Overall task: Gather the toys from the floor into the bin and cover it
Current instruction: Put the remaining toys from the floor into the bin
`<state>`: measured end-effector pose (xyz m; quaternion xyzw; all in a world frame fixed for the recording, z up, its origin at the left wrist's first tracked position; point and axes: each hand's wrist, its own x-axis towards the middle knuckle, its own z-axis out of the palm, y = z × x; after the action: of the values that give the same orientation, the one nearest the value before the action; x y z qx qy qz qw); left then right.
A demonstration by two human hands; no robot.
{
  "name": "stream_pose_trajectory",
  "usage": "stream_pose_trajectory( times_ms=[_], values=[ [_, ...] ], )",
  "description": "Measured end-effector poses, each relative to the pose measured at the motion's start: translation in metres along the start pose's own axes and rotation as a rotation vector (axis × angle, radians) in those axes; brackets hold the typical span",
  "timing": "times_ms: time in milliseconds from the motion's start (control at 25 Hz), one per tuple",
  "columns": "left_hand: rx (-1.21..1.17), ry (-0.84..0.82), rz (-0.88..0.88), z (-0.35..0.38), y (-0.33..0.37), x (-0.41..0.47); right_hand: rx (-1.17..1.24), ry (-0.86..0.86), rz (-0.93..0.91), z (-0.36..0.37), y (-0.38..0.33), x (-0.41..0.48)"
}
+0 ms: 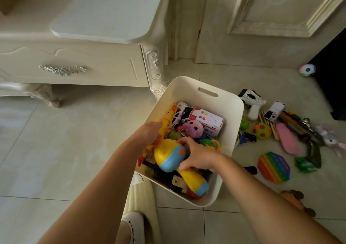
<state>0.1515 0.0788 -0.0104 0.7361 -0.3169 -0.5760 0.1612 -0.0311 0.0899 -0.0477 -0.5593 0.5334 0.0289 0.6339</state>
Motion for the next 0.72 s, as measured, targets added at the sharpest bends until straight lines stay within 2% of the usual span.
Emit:
stream_pose_trajectory(
  times_ms=[120, 240, 400, 560, 640, 720],
  values=[
    [0.136, 0.012, 0.092, 0.004, 0.004, -0.005, -0.184, -0.003, -0.138, 0.031, 0.013, 0.014],
    [0.364, 0.034, 0.134, 0.004, 0.002, -0.003, -0.413, 0.104, -0.203, 0.048, 0.022, 0.027],
    [0.252, -0.039, 0.126, 0.013, 0.004, -0.004, -0.537, 0.142, -0.224, 0.055, 0.021, 0.029],
    [0.294, 0.000, 0.229, 0.028, 0.025, -0.012, -0.306, 0.089, -0.174, 0.021, -0.004, -0.006],
    [0.151, 0.025, 0.312, 0.047, 0.047, -0.024, -0.149, 0.193, -0.193, -0.010, -0.014, -0.037],
    [0.030, -0.022, 0.409, 0.075, 0.069, -0.036, 0.129, 0.317, -0.217, -0.041, -0.009, -0.070]
  ],
)
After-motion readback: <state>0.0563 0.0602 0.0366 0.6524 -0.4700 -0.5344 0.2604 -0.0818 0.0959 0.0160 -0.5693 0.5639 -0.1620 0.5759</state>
